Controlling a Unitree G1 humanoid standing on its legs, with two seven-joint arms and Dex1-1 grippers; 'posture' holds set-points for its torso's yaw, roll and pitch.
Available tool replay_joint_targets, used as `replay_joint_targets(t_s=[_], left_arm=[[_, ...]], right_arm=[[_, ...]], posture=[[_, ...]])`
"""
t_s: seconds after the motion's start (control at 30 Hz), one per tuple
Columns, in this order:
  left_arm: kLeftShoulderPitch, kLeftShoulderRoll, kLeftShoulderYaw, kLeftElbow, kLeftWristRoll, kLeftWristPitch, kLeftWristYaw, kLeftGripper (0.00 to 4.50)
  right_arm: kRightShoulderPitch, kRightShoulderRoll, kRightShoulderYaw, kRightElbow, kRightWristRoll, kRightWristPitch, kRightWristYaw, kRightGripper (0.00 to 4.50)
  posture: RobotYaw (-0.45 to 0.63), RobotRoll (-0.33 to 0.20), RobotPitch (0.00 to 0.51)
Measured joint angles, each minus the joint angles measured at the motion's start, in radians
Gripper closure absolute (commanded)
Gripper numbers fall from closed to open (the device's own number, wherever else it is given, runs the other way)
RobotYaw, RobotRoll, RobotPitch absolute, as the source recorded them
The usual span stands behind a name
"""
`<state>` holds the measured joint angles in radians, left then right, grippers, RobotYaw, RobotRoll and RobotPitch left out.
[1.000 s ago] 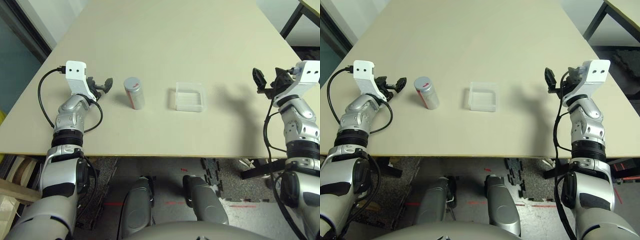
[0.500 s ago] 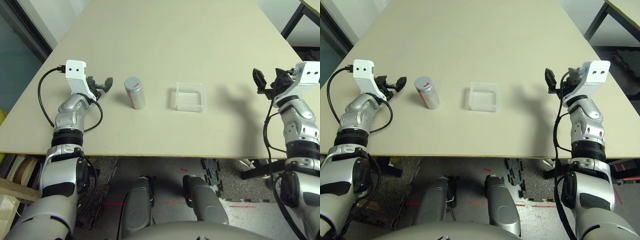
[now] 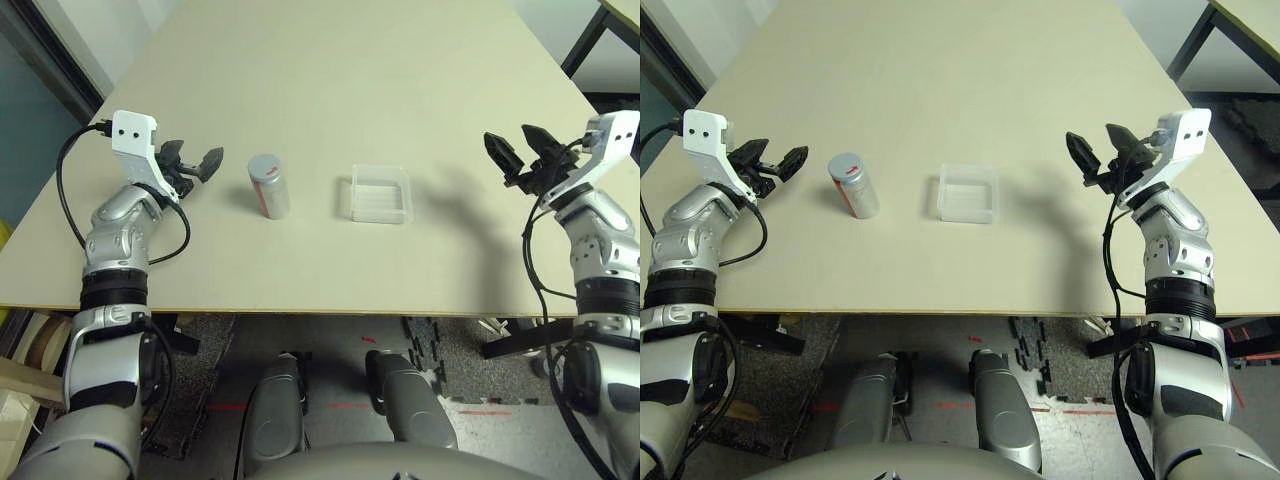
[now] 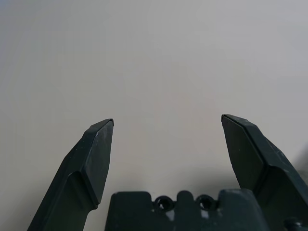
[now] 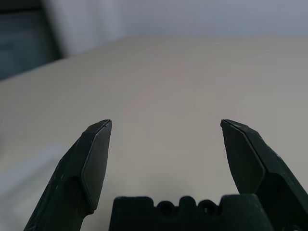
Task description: Pour the medicine from the bottle into the box.
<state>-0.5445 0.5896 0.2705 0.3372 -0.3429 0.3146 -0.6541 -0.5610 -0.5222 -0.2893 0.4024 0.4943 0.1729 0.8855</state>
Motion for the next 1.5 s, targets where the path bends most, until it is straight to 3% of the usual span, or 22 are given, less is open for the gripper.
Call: replay_joint_targets(t_s=[0.13,0.4,0.63,1.1,1.5], left_arm=[[0.090,0.035,0.008,-0.136,-0.057,0.055,-0.062,0.01],[0.296,0.036,0.028,-0.372,-0.195,0.165,-0.144,0.01],[0.374,-0.045,0.035,-0.482,-0.236,0.151,-0.115,0.01],[0.360,-0.205,-0.096,-0.410,-0.048,-0.103,0.021,0.01],[0.273,-0.258,-0.135,-0.273,0.033,-0.204,0.082,0.01]], right_arm=[[0.026,-0.012,0.032,-0.095,0.054,0.083,0.114,0.00],[0.060,-0.042,0.148,-0.248,0.095,0.201,0.283,0.00],[0.063,-0.055,0.205,-0.276,0.072,0.201,0.334,0.00],[0.059,-0.042,0.226,-0.267,0.038,0.173,0.330,0.00],[0.060,-0.035,0.235,-0.266,0.033,0.167,0.312,0.00]], posture=[[-0.13,0.000,0.143],[-0.11,0.000,0.141],[-0.11,0.000,0.145],[-0.12,0.000,0.153],[-0.14,0.000,0.163]])
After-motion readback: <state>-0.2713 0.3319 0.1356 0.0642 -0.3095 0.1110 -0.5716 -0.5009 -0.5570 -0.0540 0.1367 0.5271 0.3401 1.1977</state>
